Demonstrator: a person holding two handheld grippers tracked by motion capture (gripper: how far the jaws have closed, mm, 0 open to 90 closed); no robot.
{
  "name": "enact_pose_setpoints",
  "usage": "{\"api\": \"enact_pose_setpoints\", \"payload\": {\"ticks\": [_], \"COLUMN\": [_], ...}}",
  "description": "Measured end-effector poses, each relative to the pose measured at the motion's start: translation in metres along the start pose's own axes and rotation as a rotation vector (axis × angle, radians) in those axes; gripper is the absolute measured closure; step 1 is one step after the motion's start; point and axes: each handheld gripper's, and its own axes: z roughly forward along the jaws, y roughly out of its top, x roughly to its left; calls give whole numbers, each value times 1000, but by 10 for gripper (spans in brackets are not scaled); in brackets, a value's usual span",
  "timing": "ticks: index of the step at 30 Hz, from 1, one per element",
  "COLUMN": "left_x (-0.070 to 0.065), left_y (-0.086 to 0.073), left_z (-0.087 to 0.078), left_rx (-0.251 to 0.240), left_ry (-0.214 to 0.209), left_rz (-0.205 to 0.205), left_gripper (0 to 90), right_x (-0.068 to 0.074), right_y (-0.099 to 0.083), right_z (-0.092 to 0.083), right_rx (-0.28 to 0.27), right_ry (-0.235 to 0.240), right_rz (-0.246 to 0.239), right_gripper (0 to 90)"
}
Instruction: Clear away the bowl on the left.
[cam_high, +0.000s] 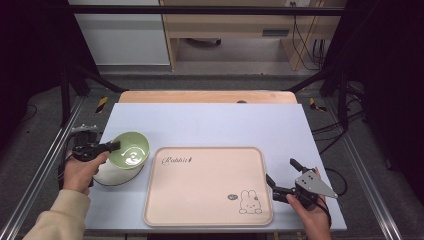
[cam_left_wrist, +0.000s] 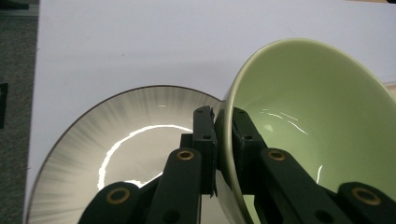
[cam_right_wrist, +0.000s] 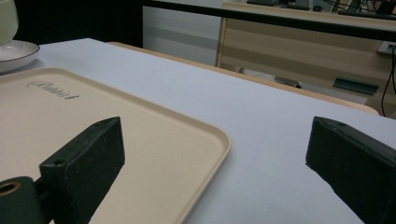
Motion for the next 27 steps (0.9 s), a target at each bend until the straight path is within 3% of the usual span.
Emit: {"api": "enact_pose_setpoints", "payload": {"ticks": [12,27], "left_x": [-32,-56], "left_y": [8,12], "left_z": [7,18], "left_rx": [2,19], "left_ry": [-48,-85], "left_rz": [53,90], "left_gripper": [827,827], "right_x": [0,-1], "right_y": [0,0], "right_z": [0,0], "right_rx": [1,3], "right_ry": [0,0], "right_rz": [0,6], "right_gripper": [45,45]}}
